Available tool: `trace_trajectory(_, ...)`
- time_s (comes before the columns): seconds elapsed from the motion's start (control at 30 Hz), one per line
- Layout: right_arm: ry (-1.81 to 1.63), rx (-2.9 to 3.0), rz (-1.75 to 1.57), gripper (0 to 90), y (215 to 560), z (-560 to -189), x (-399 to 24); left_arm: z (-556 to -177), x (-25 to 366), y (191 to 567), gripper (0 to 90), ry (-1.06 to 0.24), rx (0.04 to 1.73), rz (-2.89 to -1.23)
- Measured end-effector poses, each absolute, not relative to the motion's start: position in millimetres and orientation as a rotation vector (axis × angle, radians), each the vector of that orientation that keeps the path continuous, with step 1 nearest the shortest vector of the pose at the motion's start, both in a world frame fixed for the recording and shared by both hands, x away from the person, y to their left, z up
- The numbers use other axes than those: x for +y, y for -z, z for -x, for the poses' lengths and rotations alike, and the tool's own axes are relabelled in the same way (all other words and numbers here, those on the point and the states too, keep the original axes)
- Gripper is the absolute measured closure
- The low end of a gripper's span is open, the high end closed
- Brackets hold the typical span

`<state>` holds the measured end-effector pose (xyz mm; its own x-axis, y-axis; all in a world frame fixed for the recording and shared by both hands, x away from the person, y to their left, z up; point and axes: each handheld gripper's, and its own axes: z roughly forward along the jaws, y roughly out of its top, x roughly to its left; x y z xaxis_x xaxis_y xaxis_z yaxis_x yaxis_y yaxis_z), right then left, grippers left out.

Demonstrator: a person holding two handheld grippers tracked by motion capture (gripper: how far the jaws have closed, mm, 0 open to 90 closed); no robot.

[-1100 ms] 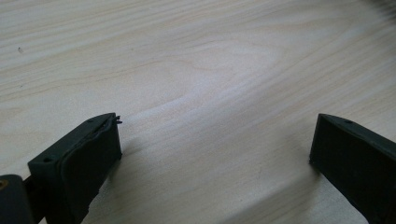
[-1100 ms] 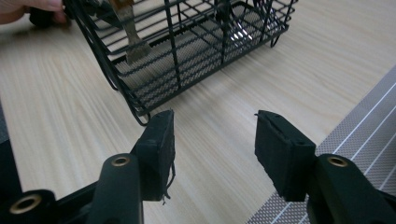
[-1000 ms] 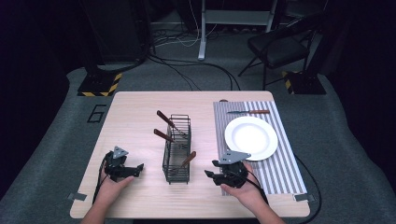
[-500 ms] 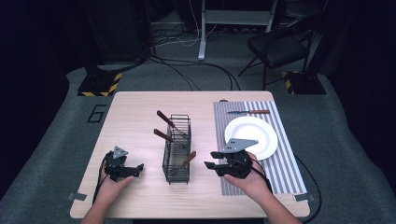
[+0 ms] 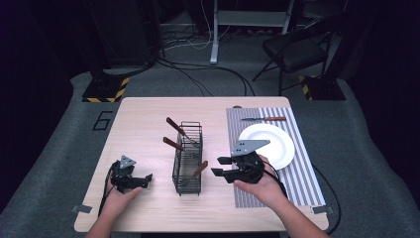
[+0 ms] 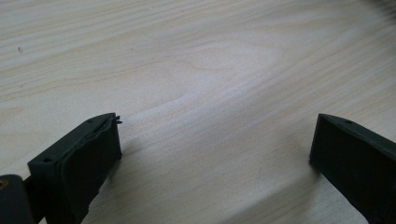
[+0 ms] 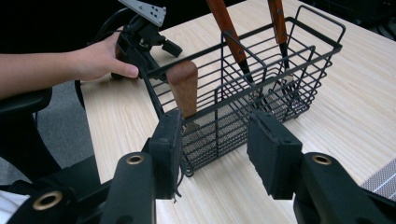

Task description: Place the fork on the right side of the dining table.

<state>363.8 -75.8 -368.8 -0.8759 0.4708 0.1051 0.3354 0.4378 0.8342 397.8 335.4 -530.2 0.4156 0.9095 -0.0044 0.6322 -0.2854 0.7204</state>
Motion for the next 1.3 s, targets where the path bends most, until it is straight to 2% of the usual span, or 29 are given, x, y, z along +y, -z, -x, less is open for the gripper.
trace_trajectory(0.3, -1.466, 2.559, -0.702, 55.3, 362, -366, -67, -398, 335, 530, 1.8, -0.544, 1.301, -2.025)
trace_trajectory(0.97, -1.474, 2.582, -0.688, 72.3, 364, -371, -50, -397, 335, 530, 1.7, -0.539, 1.287, -2.039)
trace_trajectory(1.3, -1.485, 2.584, -0.719, 73.7, 362, -380, -46, -397, 335, 530, 1.7, -0.538, 1.287, -2.038)
